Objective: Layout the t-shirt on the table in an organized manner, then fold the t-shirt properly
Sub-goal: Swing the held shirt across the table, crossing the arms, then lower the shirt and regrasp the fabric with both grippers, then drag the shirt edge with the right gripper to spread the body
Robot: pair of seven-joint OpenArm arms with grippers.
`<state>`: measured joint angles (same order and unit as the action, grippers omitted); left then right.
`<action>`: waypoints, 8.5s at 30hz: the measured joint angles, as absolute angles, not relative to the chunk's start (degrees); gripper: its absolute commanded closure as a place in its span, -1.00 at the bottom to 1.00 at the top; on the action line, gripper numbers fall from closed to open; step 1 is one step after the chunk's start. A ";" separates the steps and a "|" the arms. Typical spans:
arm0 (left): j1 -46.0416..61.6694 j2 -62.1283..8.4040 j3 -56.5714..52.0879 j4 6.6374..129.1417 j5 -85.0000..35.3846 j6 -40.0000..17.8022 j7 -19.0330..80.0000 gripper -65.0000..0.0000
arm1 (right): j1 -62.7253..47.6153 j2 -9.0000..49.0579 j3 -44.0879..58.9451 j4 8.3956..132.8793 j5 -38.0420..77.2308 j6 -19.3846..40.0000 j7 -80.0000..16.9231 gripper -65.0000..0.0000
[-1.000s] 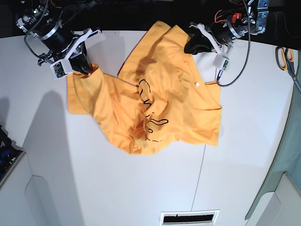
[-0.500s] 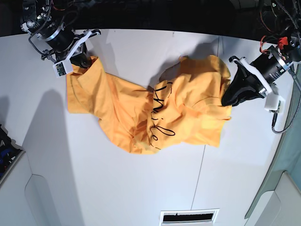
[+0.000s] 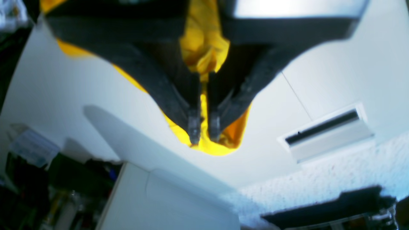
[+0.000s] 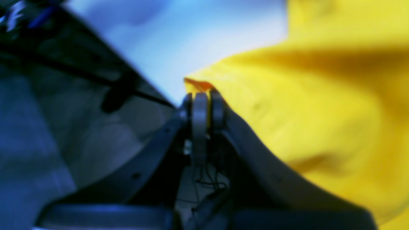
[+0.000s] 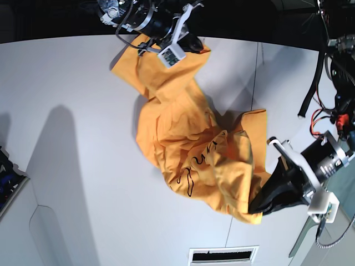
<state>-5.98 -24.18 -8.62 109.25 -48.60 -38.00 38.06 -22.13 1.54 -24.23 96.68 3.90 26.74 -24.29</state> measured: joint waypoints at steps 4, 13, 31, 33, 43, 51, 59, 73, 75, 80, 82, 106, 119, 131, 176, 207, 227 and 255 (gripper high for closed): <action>-15.20 -23.83 0.71 102.72 -46.63 -37.93 37.69 1.00 | -20.60 1.76 -28.42 96.75 -3.77 27.66 -23.90 1.00; -20.69 -15.16 18.55 99.50 -43.92 -37.89 37.56 1.00 | -17.45 1.72 -28.77 97.01 -4.23 26.61 -25.67 0.15; -29.54 0.99 35.18 68.55 -29.30 -37.78 25.67 0.81 | -19.73 6.04 -28.71 103.28 -6.92 22.83 -35.77 0.06; -29.34 1.32 35.29 68.20 -29.36 -37.93 26.11 0.47 | -20.21 7.29 -28.71 103.28 -7.42 21.32 -35.79 0.06; -29.89 2.22 34.24 68.23 -29.45 -37.93 32.49 -0.15 | -21.76 8.84 -23.33 103.28 -4.99 19.05 -35.48 0.06; -30.48 -0.16 22.96 70.76 -42.09 -39.42 41.93 -0.15 | -21.12 8.43 -15.88 105.62 -0.19 19.03 -32.12 0.06; -26.15 -10.83 22.59 70.70 -47.22 -39.48 42.65 -0.15 | -13.45 8.43 -10.70 106.43 1.34 19.07 -31.14 0.06; -16.34 -16.95 9.50 74.19 -50.89 -39.46 43.40 -0.14 | 5.30 7.75 -26.55 86.89 -11.03 19.92 -29.78 0.06; -15.35 -16.99 6.79 74.26 -52.07 -39.46 46.54 -0.14 | 6.13 7.75 -28.73 86.87 -11.66 19.92 -29.76 0.06; -10.39 -18.15 4.05 74.24 -54.76 -39.46 48.75 -0.14 | 7.18 7.75 -31.40 85.52 -12.32 20.51 -29.58 0.06; -8.58 -19.53 4.05 74.24 -55.75 -39.44 48.84 -0.14 | 7.51 7.75 -31.59 83.99 -13.56 20.58 -29.58 0.06; 6.22 -16.40 4.03 82.98 -58.52 -39.31 48.18 -0.14 | 14.92 8.75 -31.64 78.54 -13.10 18.33 -28.93 0.07; 6.83 -11.88 15.44 82.98 -56.90 -39.31 48.18 -0.14 | 15.90 8.73 -31.46 72.88 -12.93 18.33 -27.22 0.07; 6.76 -6.63 19.59 80.55 -50.37 -39.31 41.98 -0.14 | 16.38 8.73 -31.46 72.88 -10.31 18.33 -27.18 0.07; 5.02 -19.73 19.64 67.51 -49.80 -44.97 38.54 -0.14 | 35.22 12.34 -20.01 62.28 -9.98 18.41 -24.56 1.00; 6.98 -23.00 18.68 70.94 -53.28 -42.74 42.87 -0.14 | 19.62 15.35 -5.08 73.41 23.31 25.78 -40.58 0.17; 5.34 -23.79 18.79 70.87 -50.81 -43.59 43.05 -0.14 | -3.29 14.76 1.89 93.86 20.08 25.28 -39.68 -0.02; 5.21 -23.79 18.79 70.87 -48.40 -43.83 41.50 -0.14 | -4.16 11.42 2.66 76.12 11.49 22.96 -22.09 1.00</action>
<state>5.21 -23.79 18.79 70.87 -48.40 -43.83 41.50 -4.16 11.42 2.66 76.12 11.49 22.96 -22.09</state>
